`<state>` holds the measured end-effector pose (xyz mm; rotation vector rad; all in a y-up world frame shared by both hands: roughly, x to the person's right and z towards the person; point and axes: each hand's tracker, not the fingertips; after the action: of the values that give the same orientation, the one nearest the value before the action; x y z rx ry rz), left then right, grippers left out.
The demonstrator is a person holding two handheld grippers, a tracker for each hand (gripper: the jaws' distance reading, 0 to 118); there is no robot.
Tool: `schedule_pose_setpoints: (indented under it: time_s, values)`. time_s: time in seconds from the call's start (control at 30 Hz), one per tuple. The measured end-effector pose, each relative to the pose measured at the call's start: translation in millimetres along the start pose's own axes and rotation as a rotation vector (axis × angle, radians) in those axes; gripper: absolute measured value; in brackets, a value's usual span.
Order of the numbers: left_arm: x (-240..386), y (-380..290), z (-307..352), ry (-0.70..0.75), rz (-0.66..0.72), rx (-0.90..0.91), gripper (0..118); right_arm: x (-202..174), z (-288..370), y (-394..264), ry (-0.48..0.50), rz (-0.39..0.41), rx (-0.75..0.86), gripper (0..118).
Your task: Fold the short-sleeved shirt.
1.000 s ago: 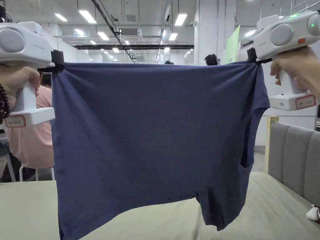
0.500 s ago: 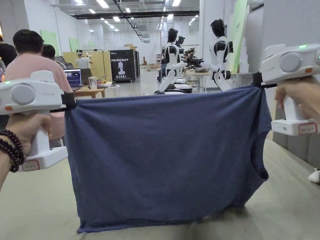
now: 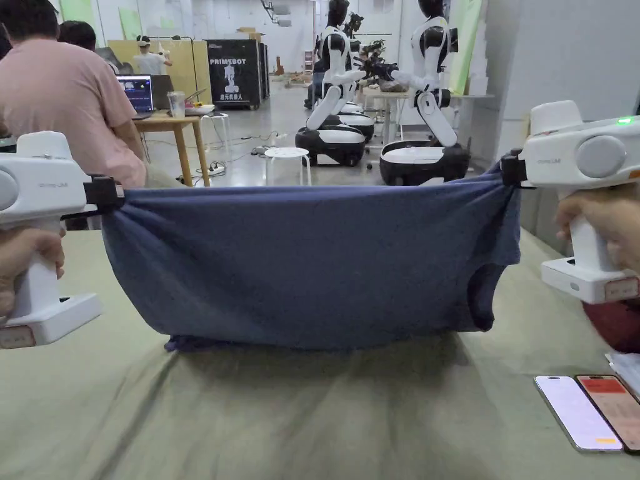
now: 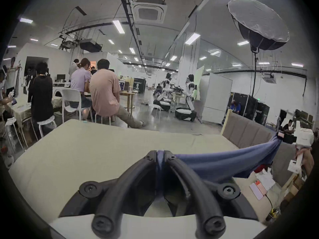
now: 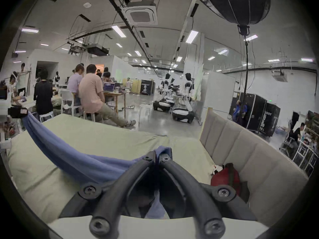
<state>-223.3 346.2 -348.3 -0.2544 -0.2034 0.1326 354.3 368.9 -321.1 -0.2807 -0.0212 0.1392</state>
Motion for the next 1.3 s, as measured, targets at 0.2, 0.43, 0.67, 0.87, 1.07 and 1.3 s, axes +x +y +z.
schedule_pose_setpoints:
  time_s: [0.2,0.43,0.67,0.87,1.07,1.3]
  values:
    - [1,-96,70,-0.018,-0.01,-0.073,6,-9,59,-97,0.024,-0.006,-0.053,3]
    - [6,-186,103,-0.003,0.019,-0.216,6,-32,95,-200,0.021,0.013,-0.22,3]
    - [4,-239,100,0.026,0.061,-0.316,6,-41,96,-270,0.012,-0.016,-0.352,3]
    - [4,-262,100,0.056,0.025,-0.384,6,-43,84,-307,0.03,0.018,-0.436,3]
    - [12,-266,112,0.062,0.028,-0.398,7,-46,77,-323,0.023,0.007,-0.52,5]
    - [12,-255,132,0.064,0.03,-0.34,95,-43,94,-311,-0.005,-0.027,-0.474,115]
